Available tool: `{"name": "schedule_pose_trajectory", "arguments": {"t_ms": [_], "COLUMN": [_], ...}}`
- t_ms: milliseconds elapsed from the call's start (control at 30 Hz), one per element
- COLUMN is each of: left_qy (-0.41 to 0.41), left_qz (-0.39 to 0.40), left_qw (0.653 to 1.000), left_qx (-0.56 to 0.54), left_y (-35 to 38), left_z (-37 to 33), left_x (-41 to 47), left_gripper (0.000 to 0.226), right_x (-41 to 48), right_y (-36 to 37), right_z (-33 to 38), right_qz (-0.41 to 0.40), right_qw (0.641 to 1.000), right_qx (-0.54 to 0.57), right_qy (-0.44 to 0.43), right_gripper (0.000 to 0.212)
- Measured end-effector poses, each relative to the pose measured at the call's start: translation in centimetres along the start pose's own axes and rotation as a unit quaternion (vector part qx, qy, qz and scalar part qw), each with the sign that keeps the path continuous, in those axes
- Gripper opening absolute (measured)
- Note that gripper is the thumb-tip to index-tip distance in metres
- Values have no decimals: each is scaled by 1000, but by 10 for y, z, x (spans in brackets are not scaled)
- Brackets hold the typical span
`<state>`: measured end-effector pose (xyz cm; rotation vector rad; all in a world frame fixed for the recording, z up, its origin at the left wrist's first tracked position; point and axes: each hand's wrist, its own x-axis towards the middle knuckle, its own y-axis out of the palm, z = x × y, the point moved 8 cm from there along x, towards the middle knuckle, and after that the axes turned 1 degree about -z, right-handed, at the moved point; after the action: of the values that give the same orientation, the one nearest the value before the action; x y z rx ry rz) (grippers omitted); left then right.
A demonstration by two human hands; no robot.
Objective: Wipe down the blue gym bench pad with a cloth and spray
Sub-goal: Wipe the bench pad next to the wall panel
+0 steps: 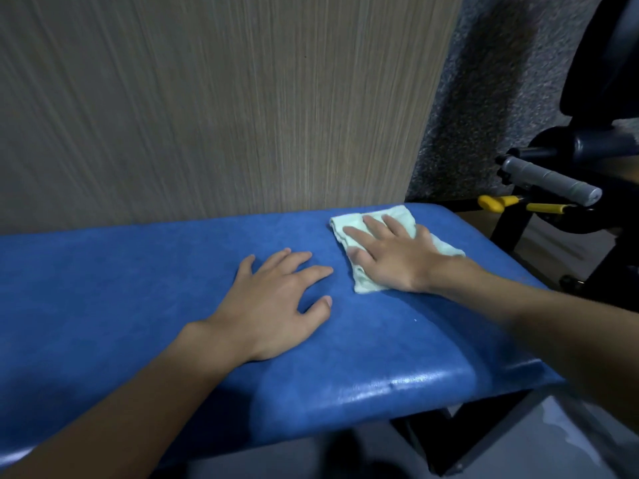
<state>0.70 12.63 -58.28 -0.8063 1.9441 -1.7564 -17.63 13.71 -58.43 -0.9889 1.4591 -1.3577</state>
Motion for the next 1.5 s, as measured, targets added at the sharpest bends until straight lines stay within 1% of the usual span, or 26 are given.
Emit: {"name": "schedule_pose_trajectory", "arguments": {"t_ms": [33,100,133,200,267,333,367,467,500,633,733,800,900,933,1033,1067,1167,1200,1267,1300,1400,1500], "left_qy": [1,3,5,7,8,8,6,-10,-14,-15,-14,-12,-6,-5,0,2,9,8,12,12,11,4], "left_qz": [-3,-5,-4,0,-4,-16,-17,4,9,2,-3,-4,-15,-16,-18,-21,-48,-54,-45,-35,-3,7], "left_qw": [1000,1000,1000,1000,999,1000,1000,1000,1000,1000,1000,1000,1000,1000,1000,1000,998,997,997,998,1000,1000], "left_qx": [-2,-3,-5,-19,-33,-18,-5,23,22,9,3,10,10,6,-2,-8,-46,-58,-61,-53,-20,-14], "left_y": [0,0,0,-1,-5,-12,-14,-11,-8,-4,-5,-5,-5,-5,-5,-6,-12,-15,-18,-18,-14,-9], "left_z": [0,0,1,2,8,17,24,39,41,43,42,41,41,41,42,41,41,42,43,46,55,59], "left_x": [0,0,0,0,-2,-6,-9,-15,-16,-16,-17,-17,-15,-15,-14,-14,-17,-17,-19,-21,-28,-32], "left_gripper": [81,78,76,74,79,84,85,88,88,87,87,87,86,86,85,84,66,61,60,64,78,83], "right_x": [-25,-78,-105,-145,-155,-139,-123,-51,-23,67,84,65,5,-22,-101,-121,-143,-138,-110,-89,-12,60], "right_y": [2,10,12,12,13,17,12,3,0,-8,-8,-5,0,3,9,10,11,12,11,7,2,-5], "right_z": [4,10,14,19,16,14,15,16,17,20,21,25,36,40,52,54,57,58,57,57,53,50], "right_qz": [8,16,-2,-28,-13,24,18,-7,-13,-4,-7,-11,-10,-4,-2,-5,-14,-2,11,7,-7,-4], "right_qw": [1000,998,997,992,992,994,995,999,999,1000,999,1000,1000,999,995,994,992,993,995,997,999,1000], "right_qx": [-5,-16,-26,-49,-47,-33,-32,10,17,22,11,10,0,-6,-22,-29,-51,-44,-24,-12,7,19], "right_qy": [-16,-53,-79,-109,-118,-98,-88,-45,-31,17,36,25,-29,-47,-95,-106,-116,-110,-91,-81,-36,11], "right_gripper": [59,73,78,74,70,77,77,58,55,55,54,53,54,57,82,84,78,81,82,77,56,52]}}
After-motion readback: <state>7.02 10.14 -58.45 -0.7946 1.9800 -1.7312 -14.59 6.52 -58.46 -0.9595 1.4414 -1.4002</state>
